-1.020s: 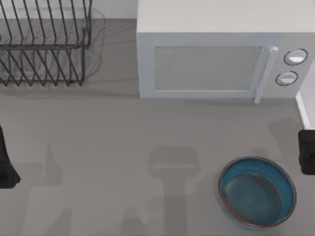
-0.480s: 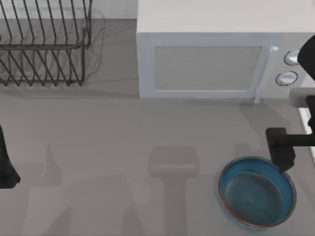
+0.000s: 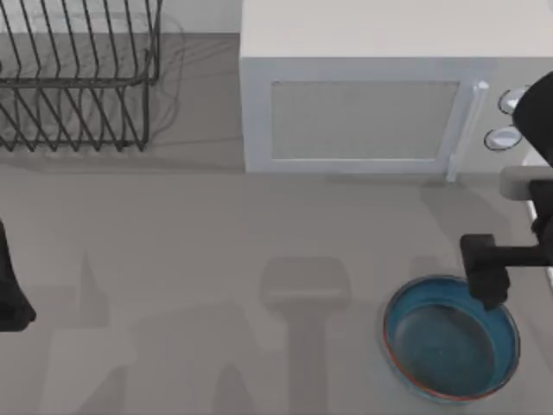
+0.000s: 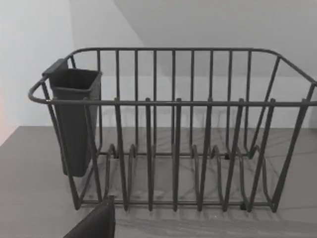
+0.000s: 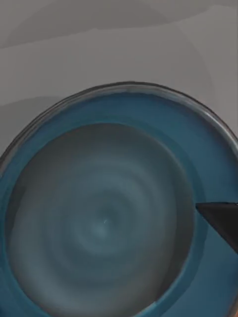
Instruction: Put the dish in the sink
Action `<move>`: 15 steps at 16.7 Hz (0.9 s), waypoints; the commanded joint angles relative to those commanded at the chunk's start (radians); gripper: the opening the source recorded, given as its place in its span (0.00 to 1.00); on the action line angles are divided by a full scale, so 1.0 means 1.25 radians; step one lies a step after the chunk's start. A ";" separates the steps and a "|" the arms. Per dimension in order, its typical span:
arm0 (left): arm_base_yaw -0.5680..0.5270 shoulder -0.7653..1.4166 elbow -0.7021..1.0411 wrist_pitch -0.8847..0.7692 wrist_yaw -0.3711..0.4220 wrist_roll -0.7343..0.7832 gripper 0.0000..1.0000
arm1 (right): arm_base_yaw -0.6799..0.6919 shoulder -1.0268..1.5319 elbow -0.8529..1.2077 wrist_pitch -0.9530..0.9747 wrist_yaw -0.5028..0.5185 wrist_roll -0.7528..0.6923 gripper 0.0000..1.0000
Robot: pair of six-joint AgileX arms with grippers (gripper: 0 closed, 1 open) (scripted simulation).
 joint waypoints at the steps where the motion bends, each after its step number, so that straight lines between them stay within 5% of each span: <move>1: 0.000 0.000 0.000 0.000 0.000 0.000 1.00 | 0.001 0.011 -0.022 0.035 0.000 0.000 1.00; 7: 0.000 0.000 0.000 0.000 0.000 0.000 1.00 | 0.004 0.087 -0.165 0.259 0.000 0.005 1.00; 12: 0.000 0.000 0.000 0.000 0.000 0.000 1.00 | 0.005 0.095 -0.183 0.281 0.000 0.006 1.00; 15: 0.000 0.000 0.000 0.000 0.000 0.000 1.00 | 0.005 0.095 -0.183 0.281 0.000 0.006 0.77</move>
